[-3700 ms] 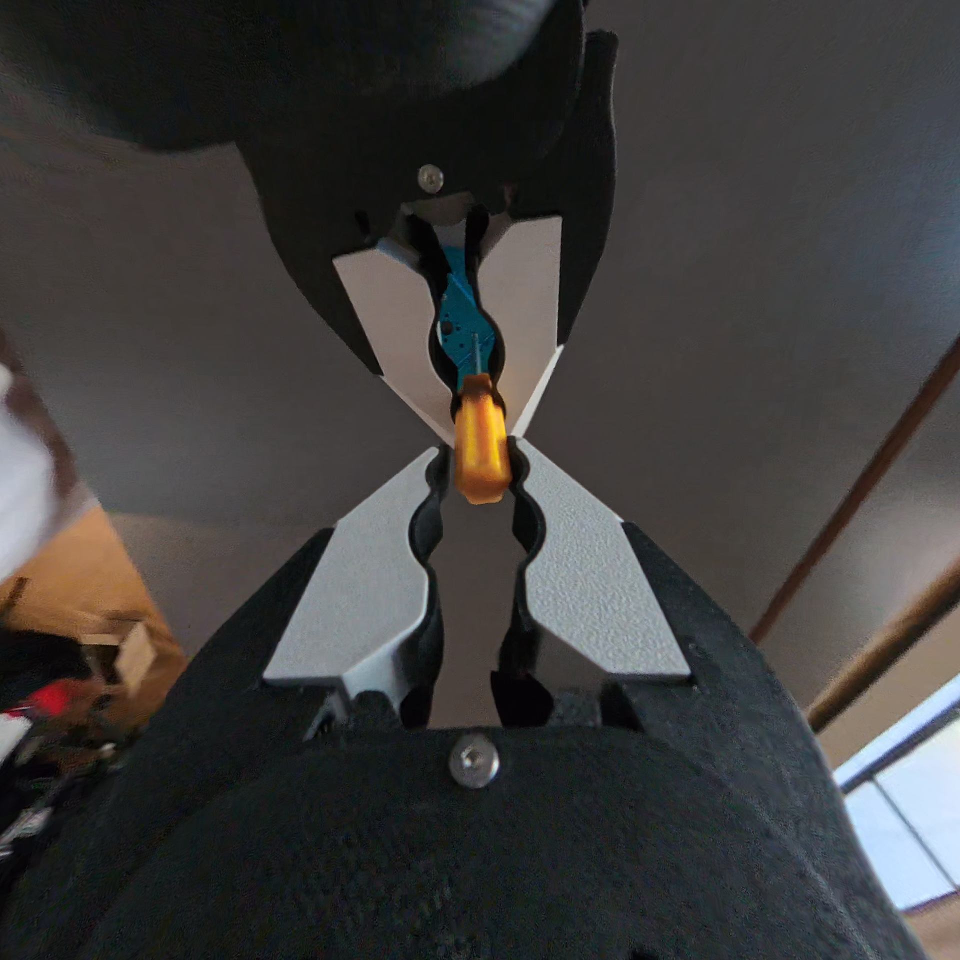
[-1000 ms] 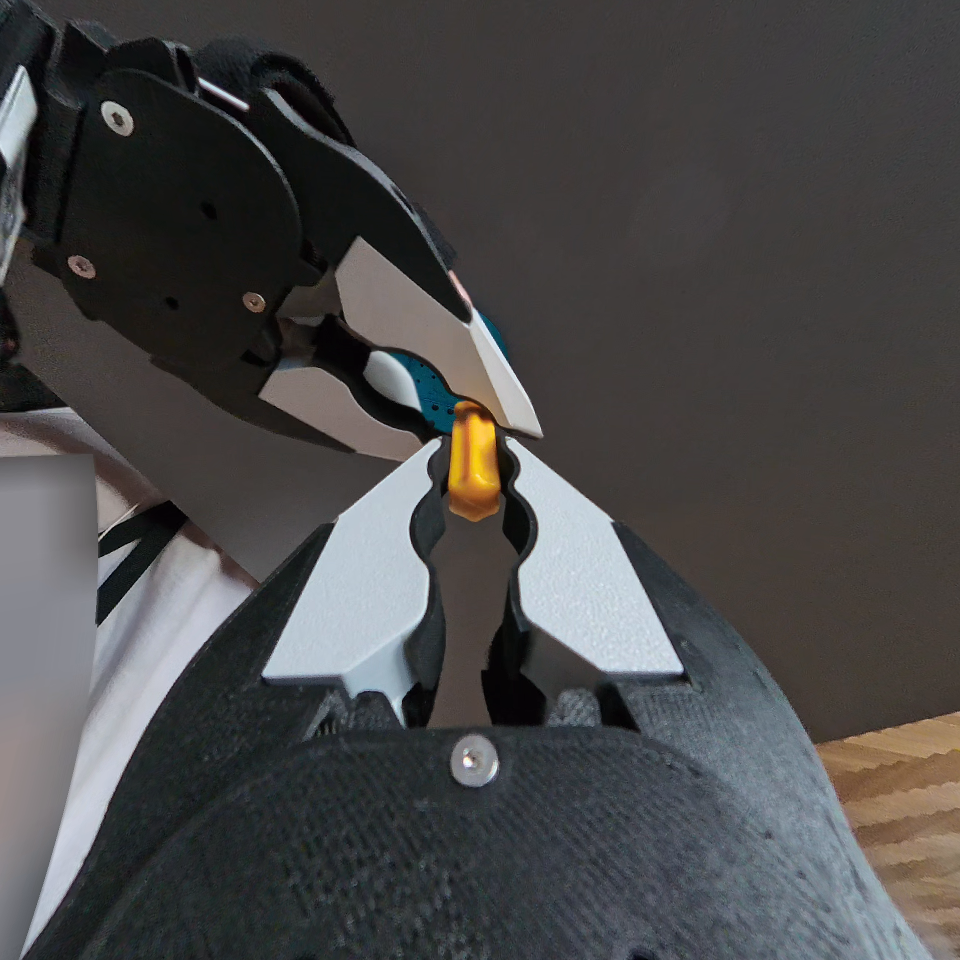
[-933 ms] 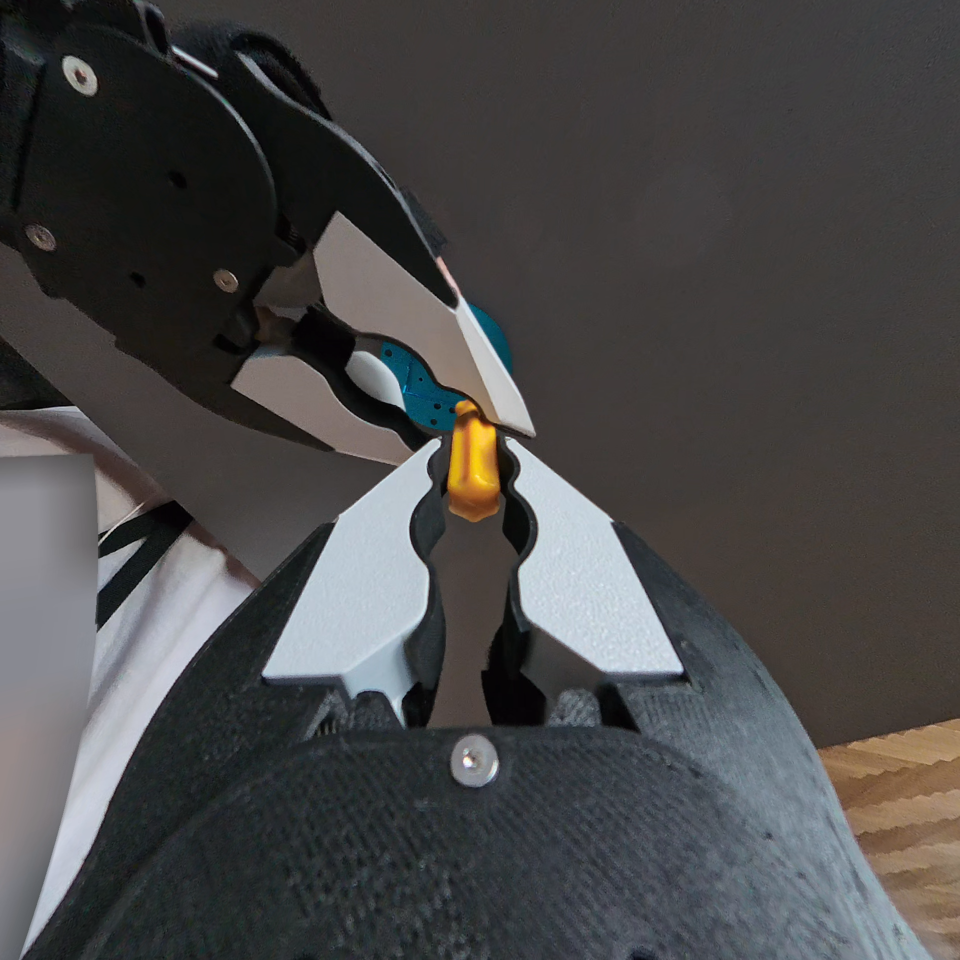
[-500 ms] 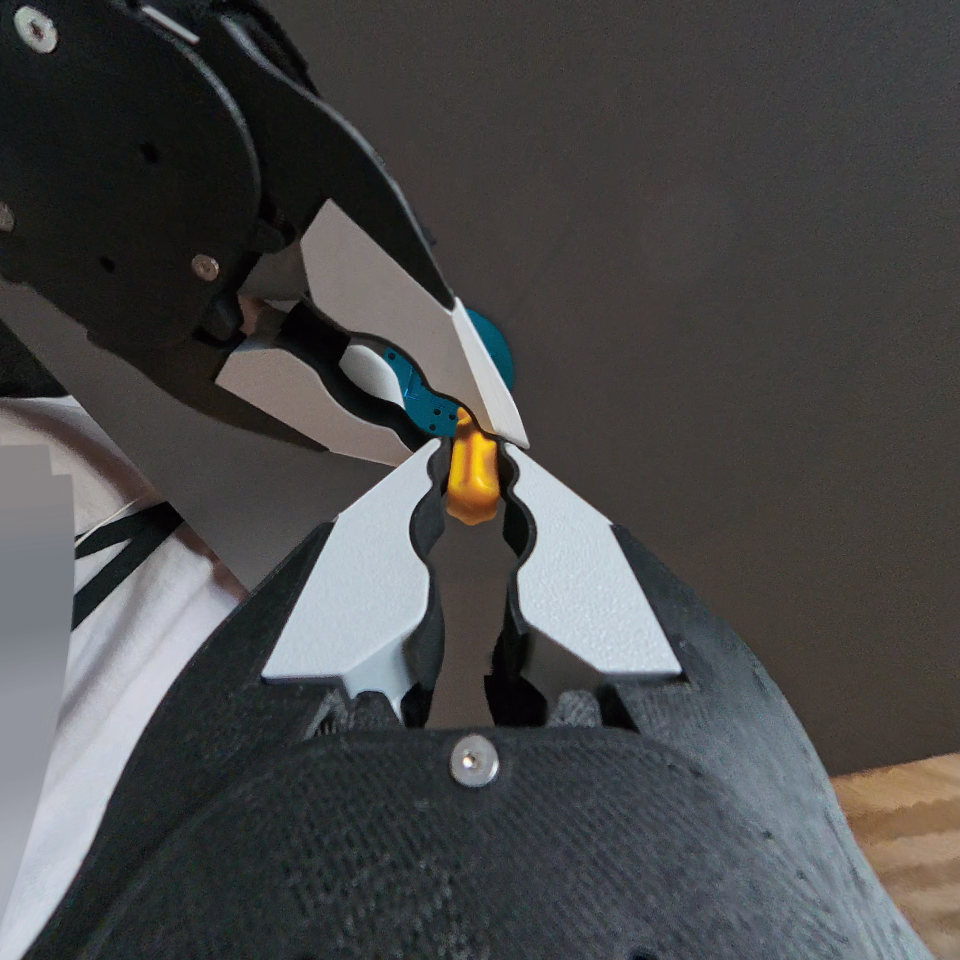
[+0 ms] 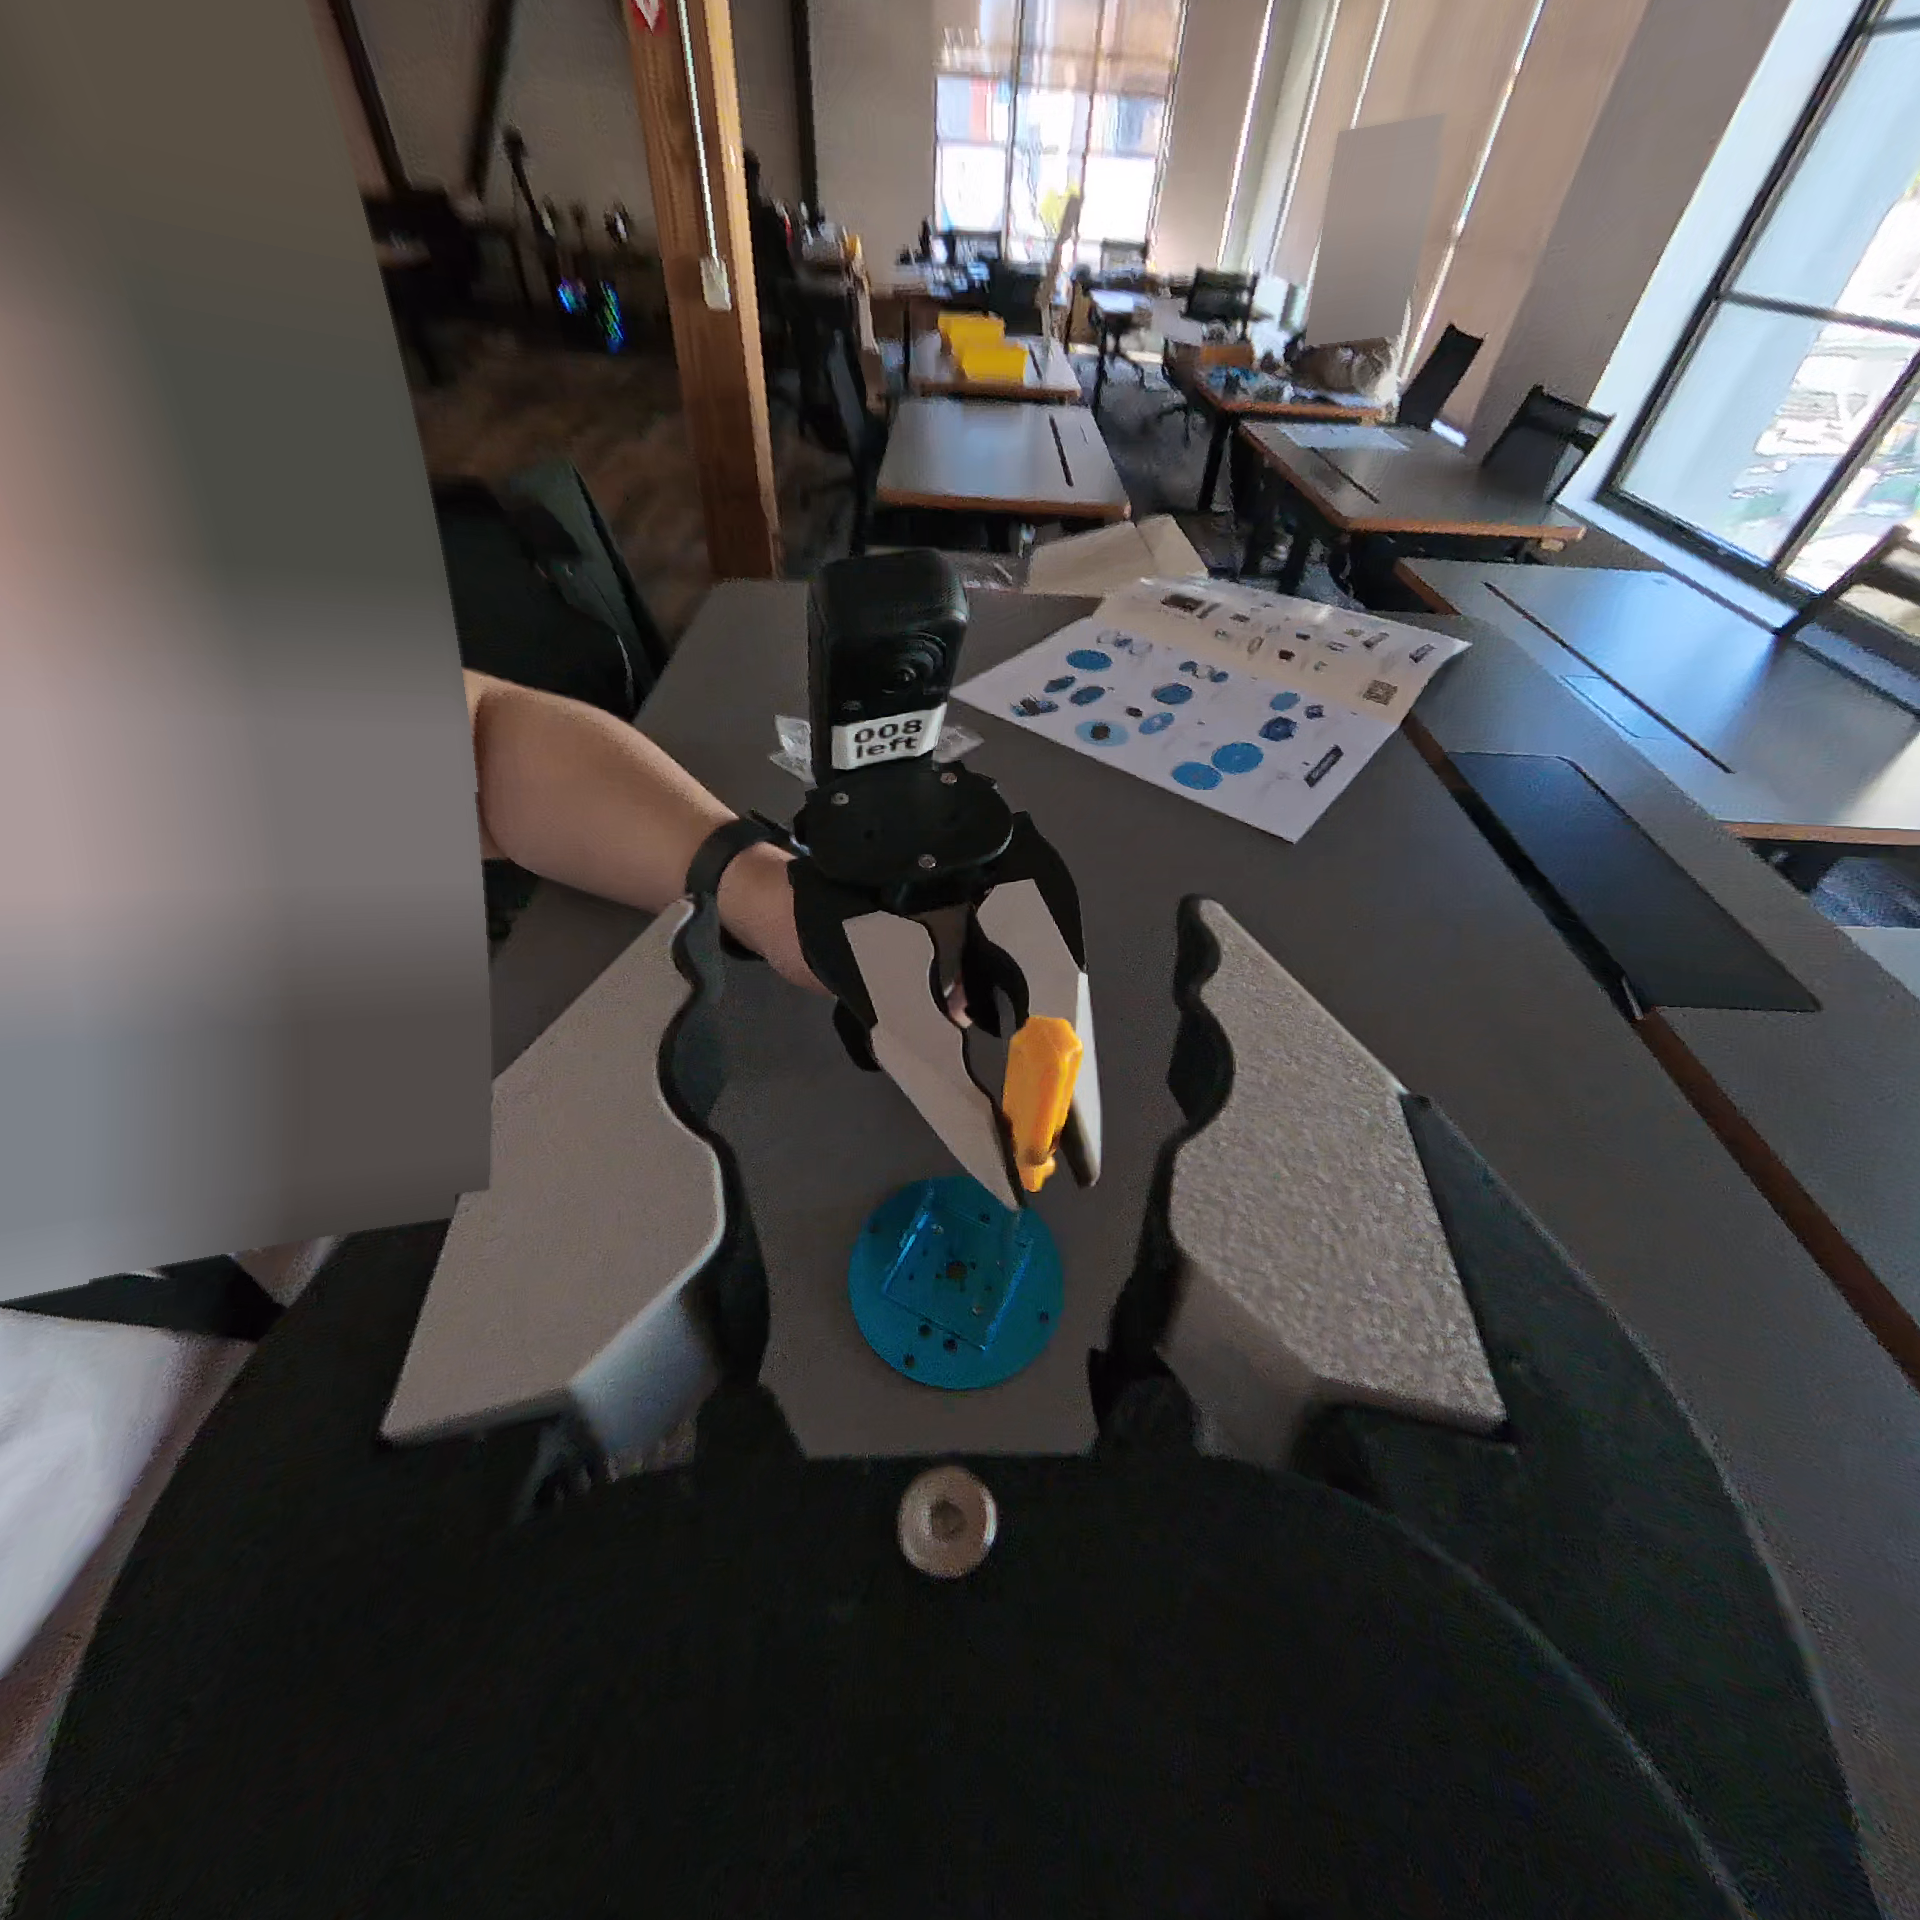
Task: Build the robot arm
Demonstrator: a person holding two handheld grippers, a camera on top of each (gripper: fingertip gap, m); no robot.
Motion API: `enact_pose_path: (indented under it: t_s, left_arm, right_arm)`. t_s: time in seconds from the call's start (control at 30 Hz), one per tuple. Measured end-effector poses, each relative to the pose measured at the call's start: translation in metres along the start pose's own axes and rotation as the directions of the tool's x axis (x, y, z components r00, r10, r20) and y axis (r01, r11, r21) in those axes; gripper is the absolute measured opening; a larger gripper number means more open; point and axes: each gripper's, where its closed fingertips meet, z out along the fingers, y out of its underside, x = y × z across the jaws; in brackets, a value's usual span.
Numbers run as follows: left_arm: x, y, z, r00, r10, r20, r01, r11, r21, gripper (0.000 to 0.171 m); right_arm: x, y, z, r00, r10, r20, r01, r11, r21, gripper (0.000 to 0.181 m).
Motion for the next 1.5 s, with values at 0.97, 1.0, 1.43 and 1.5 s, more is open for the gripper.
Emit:
enact_pose_path:
  t_s: [0.97, 1.0, 1.43, 1.5]
  left_arm:
    - [-0.004, 0.003, -0.003, 1.000, -0.014, -0.014, 0.014, 1.000, -0.025, 0.018]
    - [-0.006, 0.004, -0.003, 1.000, -0.004, 0.010, 0.005, 1.000, -0.026, 0.023]
    - [-0.003, 0.005, -0.006, 0.996, 0.033, -0.085, -0.033, 0.999, -0.007, 0.017]
    - [-0.001, 0.005, -0.004, 0.993, 0.040, -0.113, -0.040, 0.999, -0.002, 0.017]
  right_arm:
    - [0.023, 0.057, 0.029, 0.993, 0.118, 0.027, -0.118, 0.993, -0.001, 0.015]
    - [0.026, 0.057, 0.028, 0.992, 0.127, -0.022, -0.127, 0.992, 0.007, 0.015]
    - [0.015, 0.049, 0.036, 0.987, 0.152, 0.045, -0.154, 0.987, 0.049, 0.024]
    - [0.015, 0.054, 0.039, 0.985, 0.156, 0.080, -0.157, 0.988, 0.009, 0.018]
